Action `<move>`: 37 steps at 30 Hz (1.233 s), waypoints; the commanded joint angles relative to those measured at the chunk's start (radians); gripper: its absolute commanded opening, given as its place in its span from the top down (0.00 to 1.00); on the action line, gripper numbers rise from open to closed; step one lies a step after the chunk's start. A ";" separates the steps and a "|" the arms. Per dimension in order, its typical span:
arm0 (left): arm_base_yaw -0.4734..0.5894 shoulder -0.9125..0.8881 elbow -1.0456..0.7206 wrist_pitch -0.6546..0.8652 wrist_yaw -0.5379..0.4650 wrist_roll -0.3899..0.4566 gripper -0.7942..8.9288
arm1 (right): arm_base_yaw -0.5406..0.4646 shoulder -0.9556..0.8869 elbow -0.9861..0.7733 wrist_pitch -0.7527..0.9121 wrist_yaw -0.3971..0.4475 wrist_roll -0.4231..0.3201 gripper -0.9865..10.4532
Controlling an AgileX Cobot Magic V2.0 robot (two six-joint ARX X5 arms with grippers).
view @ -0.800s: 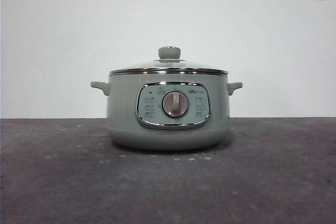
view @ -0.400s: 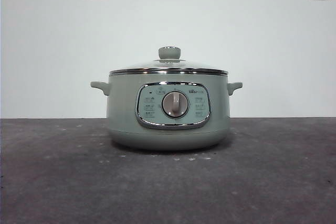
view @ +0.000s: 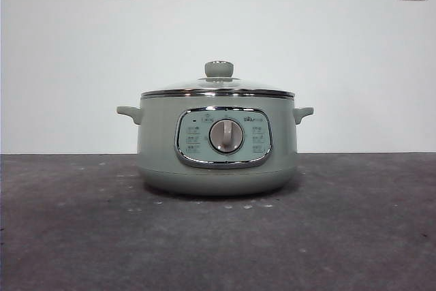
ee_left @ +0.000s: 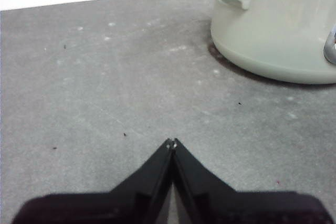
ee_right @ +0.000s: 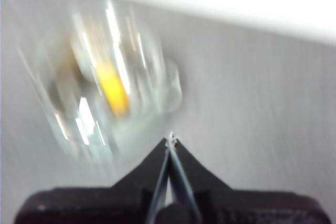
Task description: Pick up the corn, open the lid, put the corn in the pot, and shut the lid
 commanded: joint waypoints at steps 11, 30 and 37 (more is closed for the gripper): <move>0.003 0.041 -0.010 0.006 0.005 -0.006 0.92 | -0.346 -0.694 -1.028 0.692 -0.100 -0.086 0.91; 0.003 0.041 -0.010 0.005 0.005 -0.006 0.92 | -0.361 -0.940 -1.456 0.767 -0.077 -0.048 0.91; 0.003 0.041 -0.010 0.005 0.005 -0.006 0.92 | -0.361 -0.939 -1.456 0.767 -0.077 -0.048 0.91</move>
